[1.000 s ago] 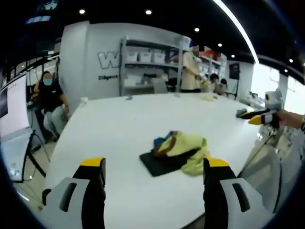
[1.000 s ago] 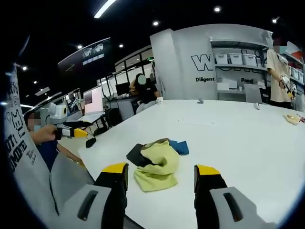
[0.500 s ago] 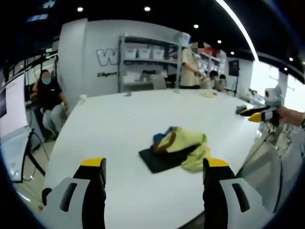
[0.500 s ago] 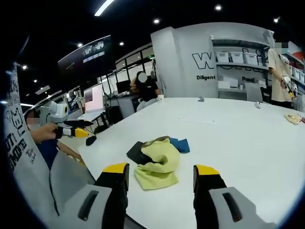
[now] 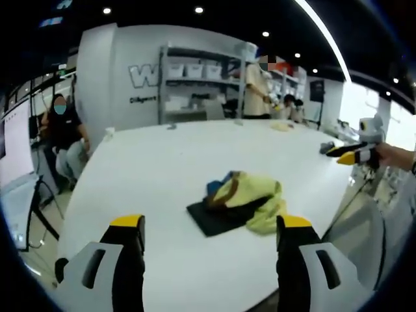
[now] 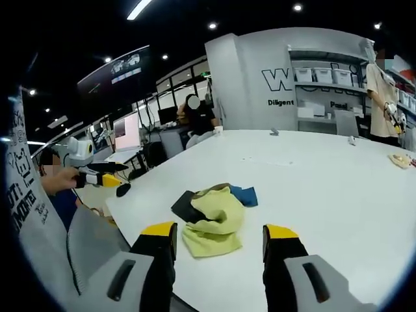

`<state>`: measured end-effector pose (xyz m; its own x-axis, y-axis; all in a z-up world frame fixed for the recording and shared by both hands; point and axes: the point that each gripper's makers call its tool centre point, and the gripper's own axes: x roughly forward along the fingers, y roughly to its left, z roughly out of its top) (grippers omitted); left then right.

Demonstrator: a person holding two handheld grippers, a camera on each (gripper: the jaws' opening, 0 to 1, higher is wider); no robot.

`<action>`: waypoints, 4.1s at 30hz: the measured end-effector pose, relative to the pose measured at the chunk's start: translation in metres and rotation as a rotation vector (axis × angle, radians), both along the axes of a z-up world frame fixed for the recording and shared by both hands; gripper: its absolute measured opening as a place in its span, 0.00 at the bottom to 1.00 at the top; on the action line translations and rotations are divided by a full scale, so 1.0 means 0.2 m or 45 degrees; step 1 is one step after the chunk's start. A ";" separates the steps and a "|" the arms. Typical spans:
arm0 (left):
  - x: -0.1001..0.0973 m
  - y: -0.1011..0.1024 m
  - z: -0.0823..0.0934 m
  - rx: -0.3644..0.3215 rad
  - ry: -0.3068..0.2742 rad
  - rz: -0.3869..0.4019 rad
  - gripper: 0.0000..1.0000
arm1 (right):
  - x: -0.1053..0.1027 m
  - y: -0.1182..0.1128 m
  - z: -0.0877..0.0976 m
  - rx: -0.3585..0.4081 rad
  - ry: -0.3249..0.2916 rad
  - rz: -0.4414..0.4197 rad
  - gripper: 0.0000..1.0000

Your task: Fold the garment on the visible template until the final outline fits inside the template.

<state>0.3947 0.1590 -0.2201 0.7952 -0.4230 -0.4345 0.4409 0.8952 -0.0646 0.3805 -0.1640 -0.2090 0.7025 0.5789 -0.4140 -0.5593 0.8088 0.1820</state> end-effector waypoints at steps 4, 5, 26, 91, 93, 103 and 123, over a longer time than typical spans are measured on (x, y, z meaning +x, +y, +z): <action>0.02 -0.01 -0.01 0.002 0.003 -0.009 0.77 | 0.02 0.00 -0.01 -0.006 0.003 0.005 0.50; 0.02 -0.01 -0.01 0.003 0.004 -0.010 0.77 | 0.02 0.00 -0.01 -0.006 0.004 0.006 0.50; 0.19 -0.05 -0.12 0.036 0.052 -0.071 0.73 | 0.26 0.01 -0.05 -0.109 -0.004 0.137 0.48; 0.69 -0.39 -0.76 0.094 0.295 -0.426 0.25 | 1.11 0.53 -0.62 -0.154 0.174 0.546 0.29; 0.69 -0.38 -0.78 0.100 0.302 -0.426 0.24 | 1.11 0.54 -0.64 -0.158 0.184 0.552 0.29; 0.69 -0.39 -0.82 0.093 0.326 -0.432 0.20 | 1.14 0.56 -0.75 -0.097 0.255 0.539 0.27; 0.69 -0.41 -0.82 0.028 0.333 -0.412 0.09 | 1.06 0.58 -0.83 0.032 0.403 0.494 0.00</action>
<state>0.5323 0.0762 -0.3832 0.4841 -0.6214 -0.6161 0.6711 0.7155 -0.1943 0.5925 -0.0473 -0.3755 0.2755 0.7850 -0.5549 -0.7322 0.5454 0.4080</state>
